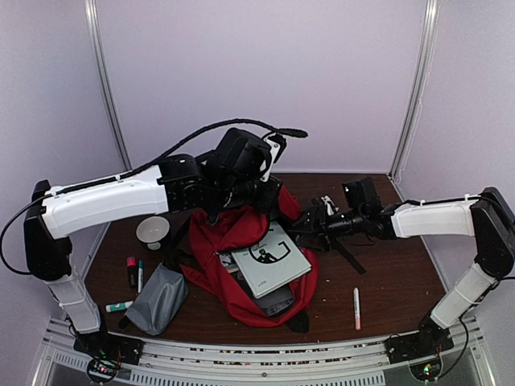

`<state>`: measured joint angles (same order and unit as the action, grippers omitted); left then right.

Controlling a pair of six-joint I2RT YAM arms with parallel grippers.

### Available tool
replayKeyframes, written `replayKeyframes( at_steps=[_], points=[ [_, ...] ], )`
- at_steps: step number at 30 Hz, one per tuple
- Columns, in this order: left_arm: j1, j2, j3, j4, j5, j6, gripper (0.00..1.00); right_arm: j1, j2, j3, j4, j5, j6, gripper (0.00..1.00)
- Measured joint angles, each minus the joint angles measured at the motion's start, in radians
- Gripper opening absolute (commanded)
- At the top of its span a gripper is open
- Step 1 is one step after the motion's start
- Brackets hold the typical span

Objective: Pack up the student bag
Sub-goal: Place the book in the largest pocket of the bag.

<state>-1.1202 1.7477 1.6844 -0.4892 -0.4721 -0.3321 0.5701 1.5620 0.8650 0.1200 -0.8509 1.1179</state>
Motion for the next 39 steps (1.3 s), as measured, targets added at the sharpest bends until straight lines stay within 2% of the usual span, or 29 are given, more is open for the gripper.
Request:
replayKeyframes(
  at_steps=[8,11,16,17,20,24,27,30,35,39],
  points=[
    [0.0,-0.007,-0.022,0.026,-0.006,0.003,0.0,-0.005,-0.033,0.153,-0.344,0.119,-0.378,0.64],
    [0.0,-0.007,-0.022,0.027,-0.01,0.011,0.0,-0.009,-0.08,0.194,-0.471,0.145,-0.542,0.59],
    [0.0,-0.007,-0.023,0.029,-0.014,0.017,0.0,0.001,-0.225,0.219,-0.632,0.149,-0.851,0.35],
    [0.0,-0.007,-0.023,0.031,-0.014,0.018,0.0,0.005,-0.283,0.201,-0.657,0.148,-0.943,0.26],
    [0.0,-0.007,-0.029,0.043,-0.013,0.019,0.0,0.028,-0.359,0.157,-0.68,0.151,-1.078,0.01],
    [0.0,-0.007,-0.032,0.048,-0.013,0.019,0.0,0.115,-0.397,0.116,-0.731,0.164,-1.299,0.0],
    [0.0,-0.007,-0.035,0.053,-0.01,0.019,0.0,0.237,-0.37,0.105,-0.763,0.222,-1.49,0.0],
    [0.0,-0.007,-0.038,0.057,-0.006,0.019,0.0,0.346,-0.336,0.093,-0.766,0.291,-1.614,0.0],
    [0.002,-0.009,-0.048,0.07,0.003,0.017,0.0,0.486,-0.257,0.056,-0.739,0.411,-1.732,0.0],
    [0.002,-0.016,-0.054,0.07,0.013,0.014,0.0,0.536,-0.191,0.042,-0.706,0.473,-1.755,0.0]
  ],
)
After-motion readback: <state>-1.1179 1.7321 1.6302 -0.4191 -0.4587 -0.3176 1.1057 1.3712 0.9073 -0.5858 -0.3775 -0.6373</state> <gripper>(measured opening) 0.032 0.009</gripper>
